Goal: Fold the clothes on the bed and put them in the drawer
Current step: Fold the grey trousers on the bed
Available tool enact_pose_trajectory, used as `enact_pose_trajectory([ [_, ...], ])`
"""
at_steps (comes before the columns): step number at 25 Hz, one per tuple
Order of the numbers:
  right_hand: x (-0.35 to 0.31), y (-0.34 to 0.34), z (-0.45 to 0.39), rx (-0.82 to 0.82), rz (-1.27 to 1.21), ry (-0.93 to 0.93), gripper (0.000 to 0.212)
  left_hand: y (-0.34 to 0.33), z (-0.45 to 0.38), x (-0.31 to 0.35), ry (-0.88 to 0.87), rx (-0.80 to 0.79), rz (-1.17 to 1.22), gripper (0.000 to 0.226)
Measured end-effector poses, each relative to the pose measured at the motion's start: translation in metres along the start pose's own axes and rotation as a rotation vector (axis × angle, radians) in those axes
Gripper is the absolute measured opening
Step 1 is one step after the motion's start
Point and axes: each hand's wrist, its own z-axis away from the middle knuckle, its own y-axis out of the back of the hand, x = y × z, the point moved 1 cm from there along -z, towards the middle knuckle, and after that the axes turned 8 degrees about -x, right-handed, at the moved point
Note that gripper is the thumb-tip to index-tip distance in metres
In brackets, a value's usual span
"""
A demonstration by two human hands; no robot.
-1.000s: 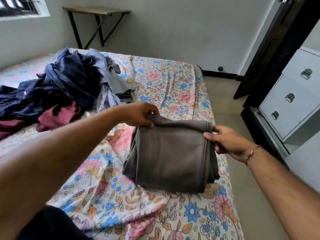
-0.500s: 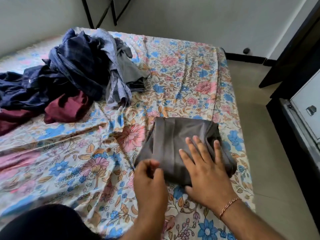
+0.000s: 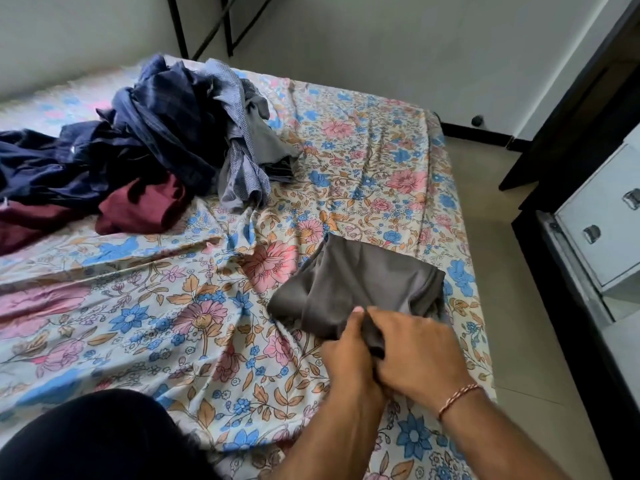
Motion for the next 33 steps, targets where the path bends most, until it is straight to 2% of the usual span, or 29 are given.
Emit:
enact_pose_trajectory([
  [2,0.030,-0.006,0.000,-0.131,-0.216,-0.067,0.084,0.002,-0.011,-0.002,-0.051,0.035,0.099,0.024],
  [4,0.051,-0.009,0.006,-0.149,-0.539,-0.188,0.094,0.006,-0.011,-0.004,-0.098,-0.034,0.158,0.024],
  [5,0.054,-0.010,0.007,-0.085,-0.570,-0.221,0.090,0.007,-0.010,-0.003,-0.116,-0.065,0.156,0.025],
  [6,0.053,-0.007,0.002,-0.030,-0.487,-0.240,0.081,0.007,-0.007,0.001,-0.136,-0.100,0.153,0.026],
  [7,0.050,0.001,-0.005,0.006,-0.387,-0.221,0.070,0.006,-0.002,0.007,-0.149,-0.129,0.158,0.028],
  [8,0.048,0.007,-0.014,0.000,-0.407,-0.205,0.060,0.005,0.003,0.018,-0.164,-0.159,0.176,0.030],
  [11,0.034,0.032,-0.046,-0.169,-1.096,-0.216,0.035,0.002,0.027,0.075,-0.221,-0.214,0.206,0.031],
  [13,0.008,0.043,-0.062,-0.259,-1.515,-0.166,0.035,0.001,0.057,0.126,-0.276,-0.238,0.188,0.032],
  [15,-0.050,0.052,-0.081,-0.351,-1.876,0.017,0.035,0.018,0.082,0.187,-0.335,-0.274,0.183,0.033],
  [17,-0.120,0.061,-0.091,-0.575,-2.143,0.329,0.050,0.053,0.106,0.254,-0.371,-0.251,0.153,0.032],
  [18,-0.144,0.069,-0.097,-0.566,-2.147,0.430,0.059,0.072,0.116,0.282,-0.385,-0.229,0.114,0.028],
  [20,-0.207,0.061,-0.113,-0.789,-2.226,0.709,0.066,0.125,0.132,0.336,-0.535,-0.190,0.093,0.023],
  [21,-0.242,0.057,-0.116,-0.901,-2.215,0.762,0.064,0.152,0.140,0.360,-0.638,-0.139,0.110,0.039],
  [23,-0.319,0.061,-0.109,-0.990,-2.125,0.742,0.055,0.208,0.155,0.399,-0.783,0.001,0.126,0.067],
  [25,-0.383,0.066,-0.109,-1.046,-2.056,0.708,0.050,0.269,0.162,0.435,-0.904,0.122,0.129,0.058],
  [27,-0.437,0.093,-0.112,-0.922,-1.960,0.756,0.048,0.316,0.166,0.469,-0.991,0.150,0.099,0.035],
  [30,-0.506,0.147,-0.125,-0.822,-1.857,0.822,0.039,0.367,0.174,0.538,-1.085,0.286,0.028,0.030],
  [31,-0.526,0.160,-0.132,-0.797,-1.813,0.794,0.037,0.377,0.177,0.560,-1.083,0.264,0.031,0.024],
  [33,-0.562,0.159,-0.149,-0.762,-1.668,0.673,0.038,0.411,0.165,0.587,-0.936,0.198,0.067,0.019],
])
